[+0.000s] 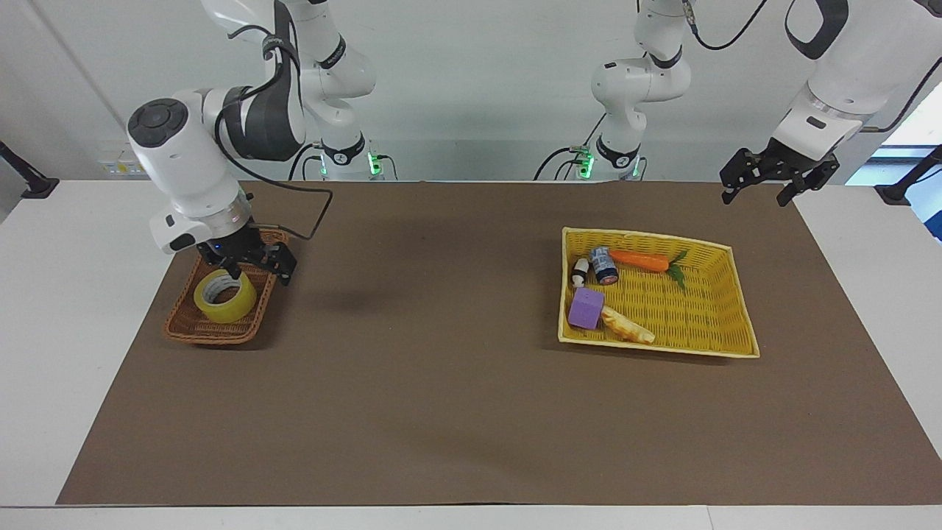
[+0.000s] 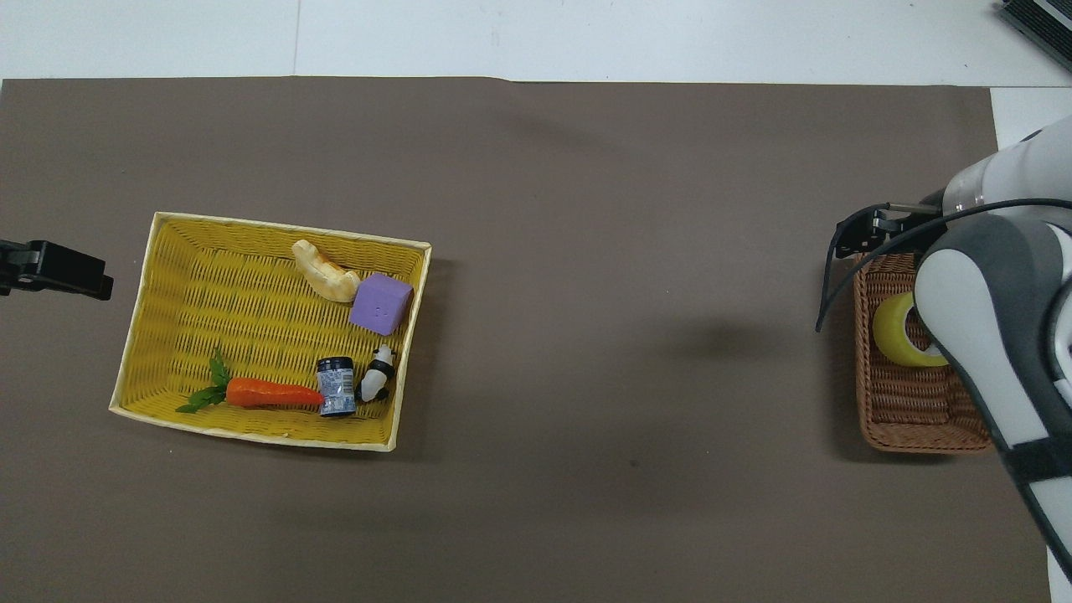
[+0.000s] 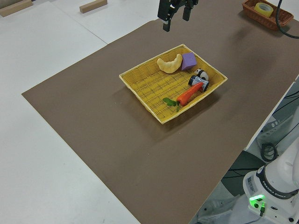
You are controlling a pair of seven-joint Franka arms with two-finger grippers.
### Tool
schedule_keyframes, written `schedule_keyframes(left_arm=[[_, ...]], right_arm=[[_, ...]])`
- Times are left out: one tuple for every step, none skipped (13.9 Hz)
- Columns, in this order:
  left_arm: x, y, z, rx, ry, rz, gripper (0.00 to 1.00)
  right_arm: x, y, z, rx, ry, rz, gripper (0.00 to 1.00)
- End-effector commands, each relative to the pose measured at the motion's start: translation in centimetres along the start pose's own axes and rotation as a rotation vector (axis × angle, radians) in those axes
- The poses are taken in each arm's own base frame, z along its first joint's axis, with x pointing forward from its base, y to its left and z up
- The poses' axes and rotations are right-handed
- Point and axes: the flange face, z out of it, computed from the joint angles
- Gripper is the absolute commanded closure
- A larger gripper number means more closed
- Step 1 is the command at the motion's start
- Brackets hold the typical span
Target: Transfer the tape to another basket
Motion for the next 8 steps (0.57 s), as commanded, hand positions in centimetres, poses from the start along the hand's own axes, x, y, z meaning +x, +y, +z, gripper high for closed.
schedule_keyframes(left_arm=[[0.1, -0.4, -0.3, 0.017, 0.000, 0.003, 0.00], [0.1, -0.5, -0.3, 0.017, 0.000, 0.002, 0.00], [0.1, -0.5, -0.3, 0.017, 0.000, 0.002, 0.00], [0.1, -0.4, -0.2, 0.016, -0.001, 0.003, 0.00], [0.1, -0.4, -0.2, 0.016, -0.001, 0.004, 0.00], [0.1, -0.4, -0.3, 0.017, 0.000, 0.003, 0.00], [0.1, -0.5, -0.3, 0.017, 0.000, 0.002, 0.00], [0.1, -0.5, -0.3, 0.017, 0.000, 0.002, 0.00]], right_arm=[[-2.9, 1.3, -5.8, -0.010, 0.008, 0.037, 0.00], [-3.7, 1.7, -8.0, -0.010, 0.008, 0.042, 0.00], [-4.2, 1.9, -9.4, -0.012, -0.004, 0.045, 0.00], [-4.6, 2.1, -11.3, -0.013, -0.005, 0.047, 0.00], [-4.9, 2.2, -13.1, -0.014, -0.004, 0.048, 0.00], [-5.4, 2.2, -15.3, -0.015, 0.010, 0.046, 0.00], [-5.9, 2.6, -17.0, -0.039, 0.005, 0.044, 0.00], [-6.3, 3.0, -17.5, -0.071, -0.011, 0.040, 0.00]])
